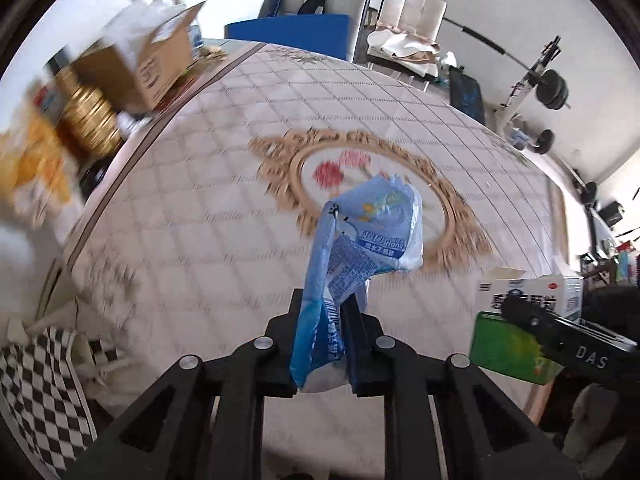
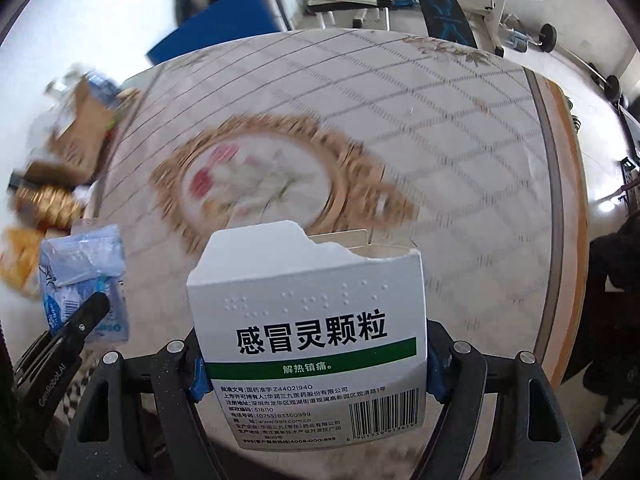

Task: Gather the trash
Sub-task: 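Carry the wrapper and medicine box over the bin and open both tools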

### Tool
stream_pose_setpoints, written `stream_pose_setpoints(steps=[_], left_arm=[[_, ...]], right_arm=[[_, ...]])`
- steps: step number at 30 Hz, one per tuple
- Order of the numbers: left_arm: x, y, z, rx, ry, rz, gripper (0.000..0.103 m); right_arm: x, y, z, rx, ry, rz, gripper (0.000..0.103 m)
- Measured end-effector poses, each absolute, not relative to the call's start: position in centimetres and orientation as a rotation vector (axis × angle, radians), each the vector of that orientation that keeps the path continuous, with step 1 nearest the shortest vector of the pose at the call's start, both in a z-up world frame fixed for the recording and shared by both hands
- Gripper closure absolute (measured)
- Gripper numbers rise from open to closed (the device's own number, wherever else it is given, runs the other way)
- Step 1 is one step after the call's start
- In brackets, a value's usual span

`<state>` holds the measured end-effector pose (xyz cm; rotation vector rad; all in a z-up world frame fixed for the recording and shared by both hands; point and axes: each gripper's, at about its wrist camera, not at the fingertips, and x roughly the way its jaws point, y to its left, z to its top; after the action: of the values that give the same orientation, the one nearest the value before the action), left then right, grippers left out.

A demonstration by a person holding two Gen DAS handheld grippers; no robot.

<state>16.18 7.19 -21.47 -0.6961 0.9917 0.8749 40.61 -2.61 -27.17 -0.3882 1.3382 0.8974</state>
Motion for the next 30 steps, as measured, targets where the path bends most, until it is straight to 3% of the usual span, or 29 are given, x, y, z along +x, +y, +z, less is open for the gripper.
stream_pose_setpoints(steps=[5, 11, 17, 22, 27, 29, 30], left_arm=[[6.8, 0.6, -23.0, -0.77, 0.992, 0.871, 0.089], [-2.0, -5.0, -29.9, -0.928, 1.118, 0.875, 0.089], [-5.9, -8.1, -42.8, -1.194, 1.22, 0.848, 0.089], [-5.2, -6.9, -55.8, -1.393, 1.26, 0.766, 0.085], [-3.2, -4.4, -65.5, -1.398, 1.304, 0.714, 0.084], [-2.5, -3.8, -69.2, -1.422, 1.329, 0.671, 0.075], [-2.6, -3.8, -70.0, -1.425, 1.342, 0.659, 0.06]], right_arm=[[31.9, -10.2, -27.8, -0.402, 1.333, 0.896, 0.023], [21.0, -18.3, -35.3, -0.476, 1.503, 0.889, 0.023], [13.9, -22.7, -47.4, -0.602, 1.62, 0.843, 0.023], [13.1, -23.2, -60.0, -0.617, 1.678, 0.768, 0.023], [14.3, -21.7, -70.2, -0.571, 1.712, 0.729, 0.023], [15.0, -20.4, -73.2, -0.57, 1.707, 0.729, 0.023], [15.2, -19.9, -75.2, -0.579, 1.702, 0.723, 0.023]])
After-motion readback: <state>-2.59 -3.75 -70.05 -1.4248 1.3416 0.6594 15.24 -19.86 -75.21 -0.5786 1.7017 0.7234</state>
